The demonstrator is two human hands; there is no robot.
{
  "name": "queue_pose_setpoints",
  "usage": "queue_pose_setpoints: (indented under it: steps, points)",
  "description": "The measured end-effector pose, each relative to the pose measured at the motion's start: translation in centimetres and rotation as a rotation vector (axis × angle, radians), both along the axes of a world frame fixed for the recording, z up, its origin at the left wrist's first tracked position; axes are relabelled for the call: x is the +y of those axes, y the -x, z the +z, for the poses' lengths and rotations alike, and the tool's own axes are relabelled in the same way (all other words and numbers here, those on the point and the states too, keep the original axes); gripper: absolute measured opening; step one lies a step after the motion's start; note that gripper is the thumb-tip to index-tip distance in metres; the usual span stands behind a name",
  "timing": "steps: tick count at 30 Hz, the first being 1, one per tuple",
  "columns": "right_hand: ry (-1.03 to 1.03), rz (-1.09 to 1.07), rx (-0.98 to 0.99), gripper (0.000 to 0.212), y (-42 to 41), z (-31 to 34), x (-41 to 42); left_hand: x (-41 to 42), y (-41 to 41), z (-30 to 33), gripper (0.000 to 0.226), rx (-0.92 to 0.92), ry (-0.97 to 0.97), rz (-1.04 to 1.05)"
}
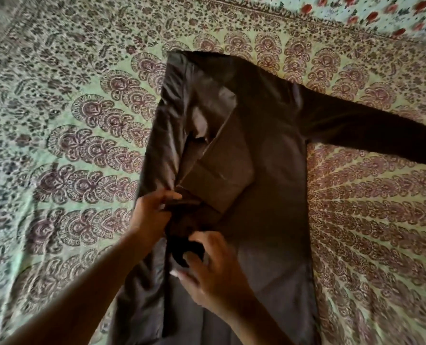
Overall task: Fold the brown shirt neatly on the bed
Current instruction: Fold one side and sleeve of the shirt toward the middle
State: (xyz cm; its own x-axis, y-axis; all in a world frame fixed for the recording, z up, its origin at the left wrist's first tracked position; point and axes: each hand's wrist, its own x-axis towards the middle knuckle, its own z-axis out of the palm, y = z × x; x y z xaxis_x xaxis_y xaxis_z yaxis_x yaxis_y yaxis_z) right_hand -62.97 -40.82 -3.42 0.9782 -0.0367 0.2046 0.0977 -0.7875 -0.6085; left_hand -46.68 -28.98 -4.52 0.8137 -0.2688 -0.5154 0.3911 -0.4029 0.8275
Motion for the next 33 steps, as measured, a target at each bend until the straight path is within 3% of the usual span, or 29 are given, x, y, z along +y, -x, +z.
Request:
queue_pose_setpoints:
  steps: [2,5,10,14,17,22,27,33]
  points:
    - [-0.032,-0.107,-0.045,0.045,1.0,-0.3,0.9,2.2,1.6,0.6,0.046,0.002,-0.017,0.014]
    - [-0.144,-0.413,0.003,0.051,0.9,-0.1,1.7,5.0,3.8,0.8,0.063,0.002,-0.006,-0.012]
    - [-0.57,-0.904,0.279,0.049,-1.9,0.9,2.6,8.4,6.7,1.9,0.083,0.058,0.069,-0.057]
    - [-0.86,-1.153,0.553,0.067,-3.4,-0.8,1.9,10.4,8.4,1.5,0.092,0.123,0.097,-0.054]
    - [-1.004,-1.161,0.626,0.055,-3.1,-1.1,2.1,11.4,9.8,1.6,0.093,0.176,0.07,-0.101]
    - [-0.837,-1.181,0.534,0.034,-1.9,-2.8,2.3,12.0,10.1,1.5,0.082,0.155,-0.026,-0.198]
    - [-0.715,-1.087,0.552,0.048,-1.1,-2.5,2.7,11.2,9.7,2.0,0.086,-0.118,-0.303,-0.52]
    - [-0.615,-0.896,0.659,0.071,-0.6,-1.8,2.3,11.0,11.0,1.5,0.085,-0.233,-0.322,-0.574]
